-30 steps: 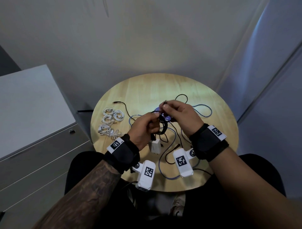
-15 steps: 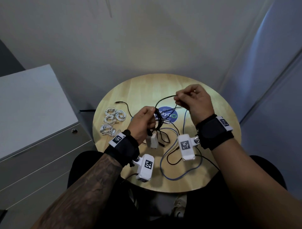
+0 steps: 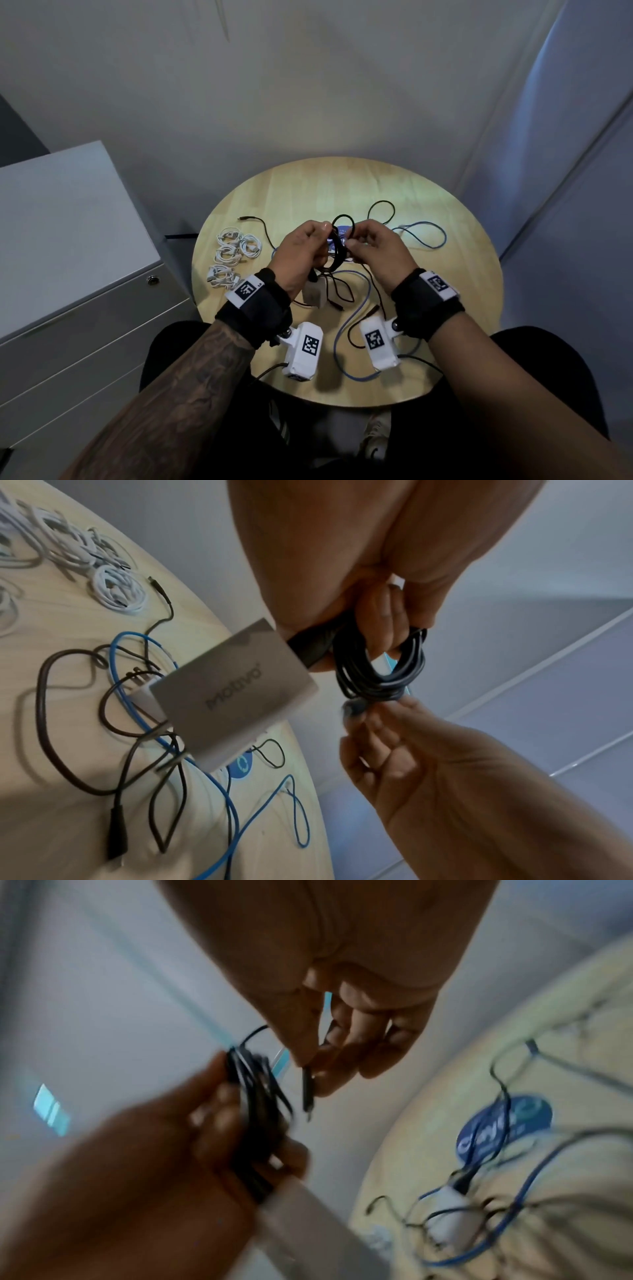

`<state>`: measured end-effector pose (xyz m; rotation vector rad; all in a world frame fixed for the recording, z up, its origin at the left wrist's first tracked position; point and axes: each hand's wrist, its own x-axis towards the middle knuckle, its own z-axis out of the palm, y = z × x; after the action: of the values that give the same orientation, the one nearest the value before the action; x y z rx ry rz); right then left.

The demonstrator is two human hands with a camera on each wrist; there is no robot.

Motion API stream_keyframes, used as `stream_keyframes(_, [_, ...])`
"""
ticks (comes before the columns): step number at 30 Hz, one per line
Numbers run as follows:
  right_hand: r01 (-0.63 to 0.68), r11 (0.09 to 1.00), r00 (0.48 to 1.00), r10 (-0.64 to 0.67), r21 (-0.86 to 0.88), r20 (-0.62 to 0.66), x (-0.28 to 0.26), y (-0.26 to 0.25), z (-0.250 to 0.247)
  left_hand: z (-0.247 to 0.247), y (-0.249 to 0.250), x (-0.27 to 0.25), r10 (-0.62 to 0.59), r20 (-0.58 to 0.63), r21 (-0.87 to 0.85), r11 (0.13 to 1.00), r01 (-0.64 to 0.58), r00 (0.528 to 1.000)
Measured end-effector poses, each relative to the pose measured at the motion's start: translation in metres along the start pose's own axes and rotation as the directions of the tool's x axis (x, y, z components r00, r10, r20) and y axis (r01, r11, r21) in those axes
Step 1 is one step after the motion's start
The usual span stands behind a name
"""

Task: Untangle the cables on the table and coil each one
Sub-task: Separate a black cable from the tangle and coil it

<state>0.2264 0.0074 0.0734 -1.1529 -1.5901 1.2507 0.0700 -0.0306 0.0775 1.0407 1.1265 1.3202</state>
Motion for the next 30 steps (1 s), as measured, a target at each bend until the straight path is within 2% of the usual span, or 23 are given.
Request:
stream_keyframes(2, [-0.059,0.973,0.998,0.058,0.221,0.014,0.001,-0.004,0.000,-0.002,-0.002,0.000,-0.012,0.001,0.008,1.000,0.011,1.000])
stream_keyframes(3, [-0.077,0.960,0.997,0.072,0.269,0.026,0.001,-0.004,-0.001,-0.003,-0.003,-0.001,-0.019,0.001,0.007,1.000,0.019,1.000])
stream_keyframes(8, [-0.186,0.930,0.982,0.165,0.316,0.093,-0.003,-0.005,0.002,-0.005,-0.004,-0.003,-0.061,0.040,-0.002,0.998,0.061,0.997])
stream_keyframes(12, [-0.200,0.970,0.976,0.185,0.136,0.119,-0.007,-0.007,0.007,-0.001,0.001,-0.007,-0.079,0.066,-0.026,0.996,0.080,0.995])
stream_keyframes(16, [-0.163,0.954,0.978,0.123,0.250,0.169,-0.017,-0.013,0.019,0.001,0.002,-0.006,-0.064,0.024,-0.099,0.993,0.066,0.998])
stream_keyframes(18, [-0.049,0.994,0.983,0.030,0.100,0.183,-0.019,-0.006,0.026,-0.001,0.001,-0.006,-0.086,0.037,-0.172,0.981,0.091,0.996])
stream_keyframes(20, [0.047,0.994,0.990,-0.033,-0.103,0.137,-0.018,-0.001,0.029,-0.001,0.001,-0.006,-0.090,0.025,-0.217,0.972,0.093,0.996])
stream_keyframes(23, [0.149,0.951,0.988,-0.153,-0.271,0.009,-0.020,0.002,0.027,-0.003,0.002,-0.004,-0.046,-0.118,-0.205,0.979,0.021,0.992])
stream_keyframes(25, [0.229,0.845,0.968,-0.250,-0.483,0.021,-0.022,0.004,0.025,-0.007,0.002,0.000,-0.024,-0.207,-0.176,0.984,-0.013,0.978])
stream_keyframes(27, [0.259,0.684,0.958,-0.274,-0.683,0.089,-0.024,0.004,0.027,-0.012,0.002,0.007,-0.049,-0.342,-0.206,0.978,-0.024,0.938])
stream_keyframes(28, [0.273,0.619,0.953,-0.279,-0.737,0.118,-0.025,0.002,0.028,-0.015,0.004,0.011,-0.072,-0.410,-0.240,0.970,-0.031,0.909])
stream_keyframes(30, [0.319,0.567,0.941,-0.285,-0.760,0.182,-0.025,0.001,0.033,-0.020,0.006,0.019,-0.112,-0.487,-0.291,0.956,-0.040,0.866])
